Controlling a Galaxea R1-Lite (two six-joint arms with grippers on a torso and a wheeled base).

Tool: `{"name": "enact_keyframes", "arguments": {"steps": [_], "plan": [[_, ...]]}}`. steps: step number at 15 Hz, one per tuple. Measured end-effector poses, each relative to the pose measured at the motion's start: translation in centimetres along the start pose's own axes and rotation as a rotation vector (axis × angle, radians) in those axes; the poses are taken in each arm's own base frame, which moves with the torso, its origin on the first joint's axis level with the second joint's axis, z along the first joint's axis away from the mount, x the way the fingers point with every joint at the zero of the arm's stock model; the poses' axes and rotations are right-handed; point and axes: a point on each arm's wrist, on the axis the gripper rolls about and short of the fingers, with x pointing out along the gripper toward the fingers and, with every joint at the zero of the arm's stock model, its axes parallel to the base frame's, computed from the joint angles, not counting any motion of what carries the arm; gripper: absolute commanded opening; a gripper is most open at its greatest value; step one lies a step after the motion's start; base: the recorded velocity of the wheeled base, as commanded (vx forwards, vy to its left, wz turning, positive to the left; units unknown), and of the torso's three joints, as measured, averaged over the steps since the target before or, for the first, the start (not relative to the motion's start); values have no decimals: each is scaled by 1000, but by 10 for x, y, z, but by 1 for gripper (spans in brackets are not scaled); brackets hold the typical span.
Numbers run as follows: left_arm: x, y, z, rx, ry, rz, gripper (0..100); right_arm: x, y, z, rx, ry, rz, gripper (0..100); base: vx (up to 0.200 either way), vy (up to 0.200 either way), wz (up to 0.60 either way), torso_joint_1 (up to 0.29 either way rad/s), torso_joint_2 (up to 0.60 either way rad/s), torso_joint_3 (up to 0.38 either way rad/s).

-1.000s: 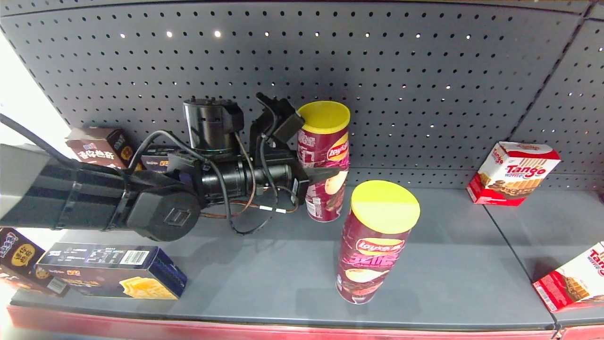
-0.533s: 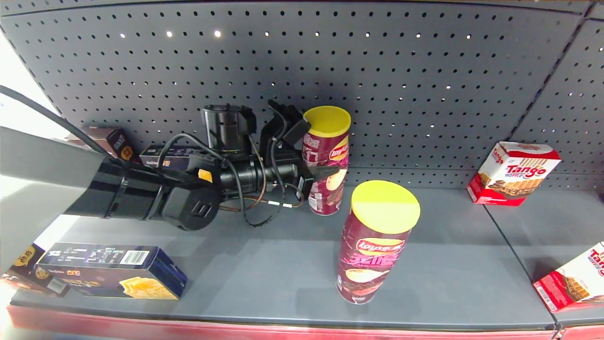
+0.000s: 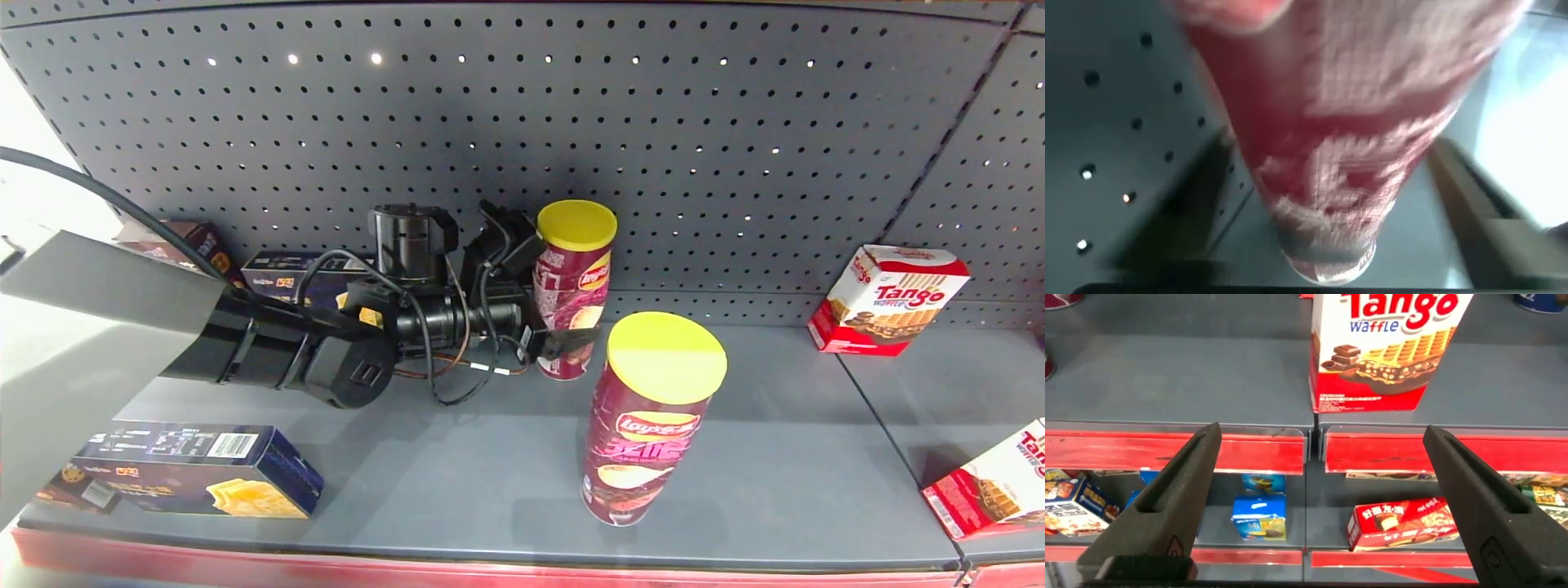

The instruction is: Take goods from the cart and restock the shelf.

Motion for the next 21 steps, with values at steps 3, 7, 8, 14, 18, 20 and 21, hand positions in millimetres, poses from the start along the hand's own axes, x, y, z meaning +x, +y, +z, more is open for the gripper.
{"name": "enact_keyframes", "arguments": {"steps": [3, 7, 8, 14, 18, 20, 21], "plan": [[-14, -6, -5, -21, 34, 1, 100, 0, 0, 0, 0, 0, 0, 100, 0, 0, 0, 0, 0, 0], [-44, -23, -14, -63, 190, 164, 100, 0, 0, 0, 0, 0, 0, 100, 0, 0, 0, 0, 0, 0], [-48, -23, -11, -62, 192, 182, 100, 0, 0, 0, 0, 0, 0, 100, 0, 0, 0, 0, 0, 0], [-55, -15, 10, -32, 189, 352, 100, 0, 0, 0, 0, 0, 0, 100, 0, 0, 0, 0, 0, 0], [-52, -9, 19, -67, 168, 426, 100, 0, 0, 0, 0, 0, 0, 100, 0, 0, 0, 0, 0, 0], [-49, -5, 21, -70, 166, 456, 100, 0, 0, 0, 0, 0, 0, 100, 0, 0, 0, 0, 0, 0], [-48, -2, 23, -67, 163, 480, 100, 0, 0, 0, 0, 0, 0, 100, 0, 0, 0, 0, 0, 0]]}}
